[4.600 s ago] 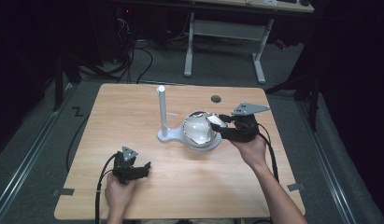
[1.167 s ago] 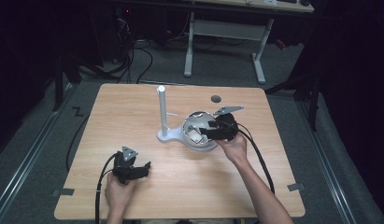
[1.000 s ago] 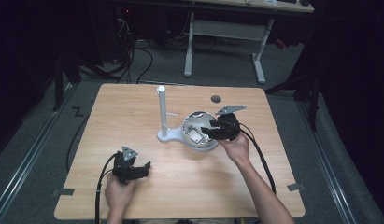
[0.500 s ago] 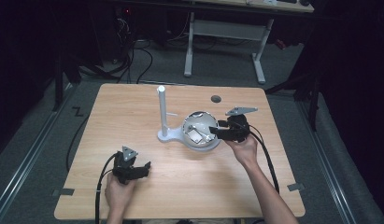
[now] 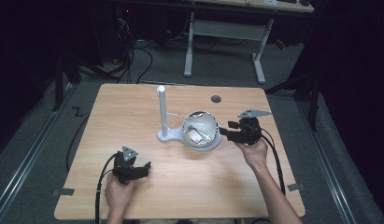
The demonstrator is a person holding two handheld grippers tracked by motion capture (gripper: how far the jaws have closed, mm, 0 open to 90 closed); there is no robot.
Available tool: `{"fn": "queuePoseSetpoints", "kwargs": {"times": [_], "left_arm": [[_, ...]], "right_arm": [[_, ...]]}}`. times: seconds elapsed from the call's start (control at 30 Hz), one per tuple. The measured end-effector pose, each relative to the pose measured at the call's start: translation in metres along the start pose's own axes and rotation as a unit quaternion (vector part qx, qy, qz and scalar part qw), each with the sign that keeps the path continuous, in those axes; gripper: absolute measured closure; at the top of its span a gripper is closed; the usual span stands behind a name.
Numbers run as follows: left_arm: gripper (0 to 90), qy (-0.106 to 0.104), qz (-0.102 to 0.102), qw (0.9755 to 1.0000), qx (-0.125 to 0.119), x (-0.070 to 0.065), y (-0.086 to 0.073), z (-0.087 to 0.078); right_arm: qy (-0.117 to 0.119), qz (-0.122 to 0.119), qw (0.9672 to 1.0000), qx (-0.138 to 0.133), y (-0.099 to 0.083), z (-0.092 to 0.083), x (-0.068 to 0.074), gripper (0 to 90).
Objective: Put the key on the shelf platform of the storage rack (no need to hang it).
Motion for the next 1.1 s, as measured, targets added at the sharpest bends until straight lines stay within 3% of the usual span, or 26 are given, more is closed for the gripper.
{"fn": "queuePoseSetpoints", "kwargs": {"times": [0.4,0.63,1.1], "left_arm": [[18.8,0.0,0.0,1.0,0.0,0.0,0.0,0.0],[18.8,0.0,0.001,1.0,0.0,0.0,0.0,0.0],[18.8,0.0,0.001,1.0,0.0,0.0,0.0,0.0]], "right_arm": [[-0.013,0.016,0.9998,-0.005,-0.011,-0.018,-0.012,46.9],[-0.017,0.039,0.999,-0.015,-0.019,-0.031,-0.024,47.2],[-0.031,0.051,0.9976,-0.033,-0.035,-0.054,-0.036,47.5]]}}
Point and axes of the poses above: each handheld gripper's, and its own axes: z roughly forward along the jaws, y roughly out of its top, x roughly to its left, the point moved 8 cm from there along z, roughly forward along the jaws, and after that the axes turned 4 degrees about z, right-handed, at the moved point
